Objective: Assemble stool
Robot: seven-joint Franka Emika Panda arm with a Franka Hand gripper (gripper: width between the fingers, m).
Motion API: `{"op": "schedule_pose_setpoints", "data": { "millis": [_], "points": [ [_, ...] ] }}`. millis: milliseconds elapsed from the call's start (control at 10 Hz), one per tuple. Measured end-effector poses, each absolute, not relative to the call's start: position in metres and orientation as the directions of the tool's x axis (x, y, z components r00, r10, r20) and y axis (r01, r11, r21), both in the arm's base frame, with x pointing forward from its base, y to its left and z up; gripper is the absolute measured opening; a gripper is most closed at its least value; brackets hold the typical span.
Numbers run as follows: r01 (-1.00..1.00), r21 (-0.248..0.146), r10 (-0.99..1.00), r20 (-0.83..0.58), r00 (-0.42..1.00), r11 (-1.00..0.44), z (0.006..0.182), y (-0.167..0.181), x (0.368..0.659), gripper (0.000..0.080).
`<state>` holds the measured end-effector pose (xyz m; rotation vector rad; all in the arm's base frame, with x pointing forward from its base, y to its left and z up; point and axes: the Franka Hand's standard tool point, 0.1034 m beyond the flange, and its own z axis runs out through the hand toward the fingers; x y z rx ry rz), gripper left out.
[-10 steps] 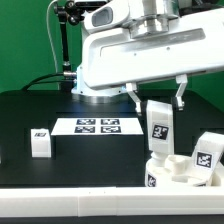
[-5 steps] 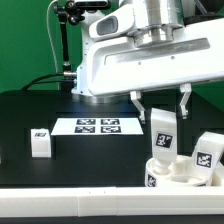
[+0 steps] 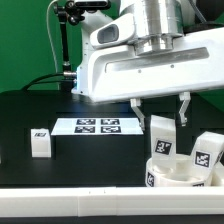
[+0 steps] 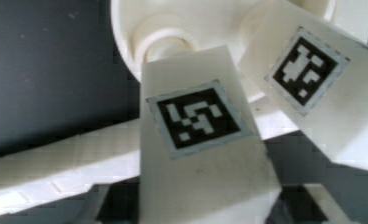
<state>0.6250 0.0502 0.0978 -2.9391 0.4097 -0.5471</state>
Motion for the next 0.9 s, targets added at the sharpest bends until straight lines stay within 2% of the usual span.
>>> {"op": "schedule_pose_setpoints", "data": {
  "millis": [500, 600, 700, 800, 900],
  "points": [
    [-0.231, -0.144, -0.271, 0.436, 0.858, -0.962, 0.0959, 0.0410, 0.6231, 0.0327],
    [-0.232, -0.144, -0.272, 0.437, 0.858, -0.962, 0.0962, 0.0406, 0.6235, 0.0408],
    [-0.232, -0.144, -0.272, 0.437, 0.858, -0.962, 0.0962, 0.0405, 0.6235, 0.0408],
    [-0.232, -0.144, -0.272, 0.437, 0.857, -0.962, 0.0962, 0.0405, 0.6235, 0.0543],
    [-0.232, -0.144, -0.272, 0.437, 0.858, -0.962, 0.0962, 0.0405, 0.6235, 0.0628]
  ]
}}
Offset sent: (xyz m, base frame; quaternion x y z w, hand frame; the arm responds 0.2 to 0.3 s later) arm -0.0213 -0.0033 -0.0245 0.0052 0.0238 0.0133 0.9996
